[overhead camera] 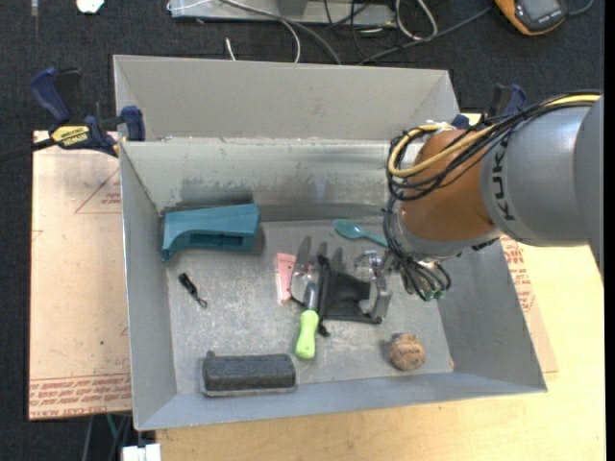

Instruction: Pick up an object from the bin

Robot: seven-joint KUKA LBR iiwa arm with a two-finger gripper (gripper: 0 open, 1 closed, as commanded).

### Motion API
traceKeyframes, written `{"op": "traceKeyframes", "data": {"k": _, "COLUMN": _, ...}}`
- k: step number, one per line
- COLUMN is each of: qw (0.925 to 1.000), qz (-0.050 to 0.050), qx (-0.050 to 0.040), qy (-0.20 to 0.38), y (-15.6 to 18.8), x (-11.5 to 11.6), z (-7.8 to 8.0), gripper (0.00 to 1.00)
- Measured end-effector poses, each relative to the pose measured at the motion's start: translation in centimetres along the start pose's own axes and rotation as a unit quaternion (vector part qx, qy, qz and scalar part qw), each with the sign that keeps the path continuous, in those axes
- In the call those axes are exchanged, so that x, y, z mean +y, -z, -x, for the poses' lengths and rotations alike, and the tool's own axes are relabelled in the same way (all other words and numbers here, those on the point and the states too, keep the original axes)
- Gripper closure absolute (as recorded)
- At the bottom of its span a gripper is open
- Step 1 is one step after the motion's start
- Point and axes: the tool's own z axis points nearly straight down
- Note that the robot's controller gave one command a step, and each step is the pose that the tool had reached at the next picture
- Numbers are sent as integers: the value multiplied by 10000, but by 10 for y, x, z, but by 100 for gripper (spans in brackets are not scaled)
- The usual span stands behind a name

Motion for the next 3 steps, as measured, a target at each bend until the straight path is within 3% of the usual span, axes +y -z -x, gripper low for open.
{"op": "traceKeyframes", "data": {"k": 1, "qw": 10000, "qz": 0, "qx": 0, "qy": 0, "y": 0, "x": 0, "z": 0, "gripper": 100}}
{"op": "traceKeyframes", "data": {"k": 2, "qw": 9990, "qz": 1, "qx": 12, "qy": 454, "y": 38, "x": 7, "z": -6, "gripper": 100}}
{"op": "traceKeyframes", "data": {"k": 3, "qw": 9975, "qz": 5, "qx": 11, "qy": 705, "y": 111, "x": 12, "z": -2, "gripper": 100}}
